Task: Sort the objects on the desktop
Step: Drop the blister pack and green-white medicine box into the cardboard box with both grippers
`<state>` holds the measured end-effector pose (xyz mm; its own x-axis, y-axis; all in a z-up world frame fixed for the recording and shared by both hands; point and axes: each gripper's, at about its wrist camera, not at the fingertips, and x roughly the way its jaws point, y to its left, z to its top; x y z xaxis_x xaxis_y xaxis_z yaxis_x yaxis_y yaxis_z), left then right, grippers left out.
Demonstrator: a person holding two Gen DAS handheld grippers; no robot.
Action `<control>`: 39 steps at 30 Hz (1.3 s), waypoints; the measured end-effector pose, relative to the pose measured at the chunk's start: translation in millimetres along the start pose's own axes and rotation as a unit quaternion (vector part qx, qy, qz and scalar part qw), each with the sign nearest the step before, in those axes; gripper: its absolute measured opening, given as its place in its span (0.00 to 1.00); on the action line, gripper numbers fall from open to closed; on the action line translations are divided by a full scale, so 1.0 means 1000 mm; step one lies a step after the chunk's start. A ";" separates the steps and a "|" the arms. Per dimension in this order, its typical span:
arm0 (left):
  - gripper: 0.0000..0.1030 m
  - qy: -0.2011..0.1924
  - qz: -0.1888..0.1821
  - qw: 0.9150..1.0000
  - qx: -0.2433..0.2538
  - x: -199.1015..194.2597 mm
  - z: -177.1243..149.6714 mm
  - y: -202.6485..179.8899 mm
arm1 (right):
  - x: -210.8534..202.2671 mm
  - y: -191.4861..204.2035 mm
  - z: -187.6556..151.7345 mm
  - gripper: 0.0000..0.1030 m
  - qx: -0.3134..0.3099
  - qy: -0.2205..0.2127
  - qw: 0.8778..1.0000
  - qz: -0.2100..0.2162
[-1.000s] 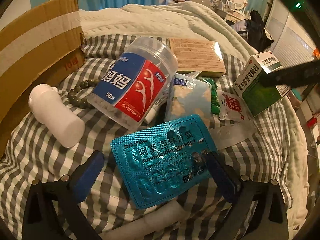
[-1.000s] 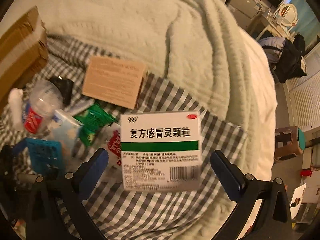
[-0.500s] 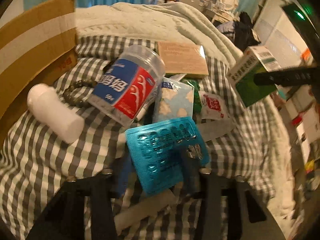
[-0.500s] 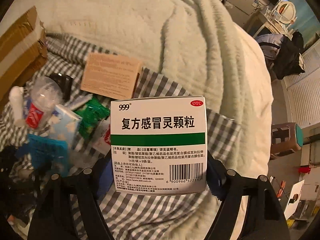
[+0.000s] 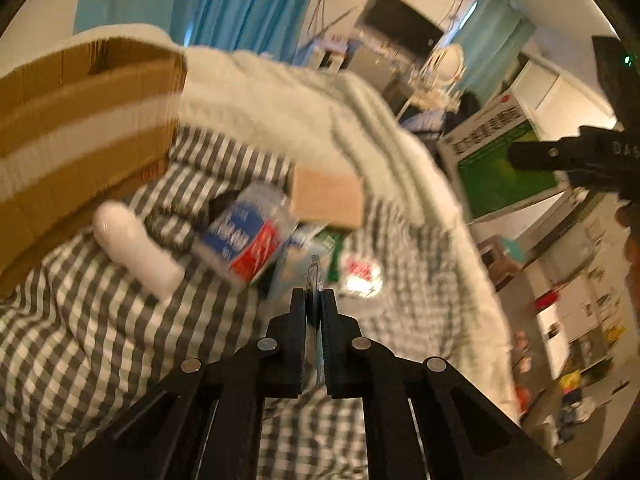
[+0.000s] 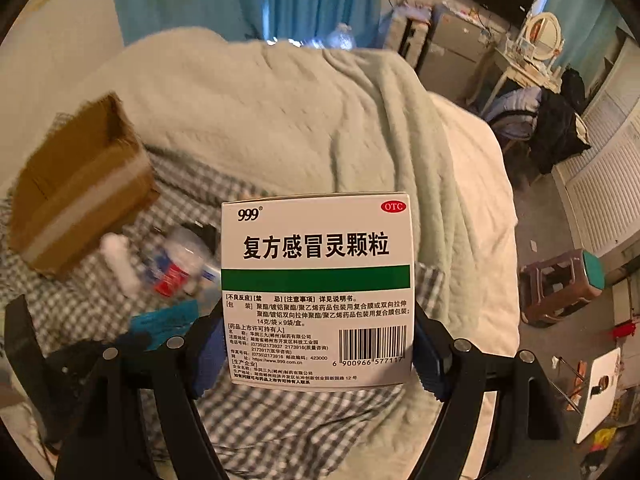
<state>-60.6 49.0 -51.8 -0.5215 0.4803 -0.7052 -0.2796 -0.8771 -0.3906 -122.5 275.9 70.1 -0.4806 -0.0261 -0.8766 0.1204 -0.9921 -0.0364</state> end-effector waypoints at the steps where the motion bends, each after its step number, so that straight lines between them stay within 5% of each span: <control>1: 0.06 -0.006 -0.005 1.000 -0.008 -0.006 0.006 0.001 | -0.008 0.006 0.004 0.75 0.002 -0.008 1.000 0.004; 10: 0.06 -0.076 0.035 0.996 -0.037 -0.089 0.098 0.032 | -0.050 0.068 0.064 0.75 0.023 -0.079 0.994 0.074; 19: 0.06 -0.134 0.181 0.973 0.045 -0.181 0.214 0.089 | -0.033 0.173 0.109 0.75 0.007 -0.096 0.987 0.127; 23: 0.06 -0.125 0.213 0.967 0.060 -0.182 0.226 0.120 | -0.013 0.222 0.125 0.75 -0.011 -0.088 0.984 0.153; 30: 0.07 -0.092 0.210 0.973 -0.007 -0.153 0.225 0.177 | 0.025 0.266 0.143 0.77 -0.024 -0.081 0.981 0.176; 32: 0.09 -0.087 0.207 0.974 -0.004 -0.150 0.223 0.180 | 0.029 0.266 0.147 0.79 -0.019 -0.088 0.979 0.183; 36: 0.56 -0.077 0.189 0.979 -0.018 -0.147 0.222 0.185 | 0.033 0.260 0.153 0.88 0.002 -0.104 0.979 0.176; 39: 0.60 -0.087 0.183 0.979 -0.041 -0.151 0.223 0.188 | 0.032 0.251 0.156 0.88 0.019 -0.106 0.978 0.177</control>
<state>-214.3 -189.6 113.5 -0.7055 0.1206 -0.6984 0.0121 -0.9832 -0.1820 -242.8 7.1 107.9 -0.5840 -0.3890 -0.7125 0.2811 -0.9203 0.2720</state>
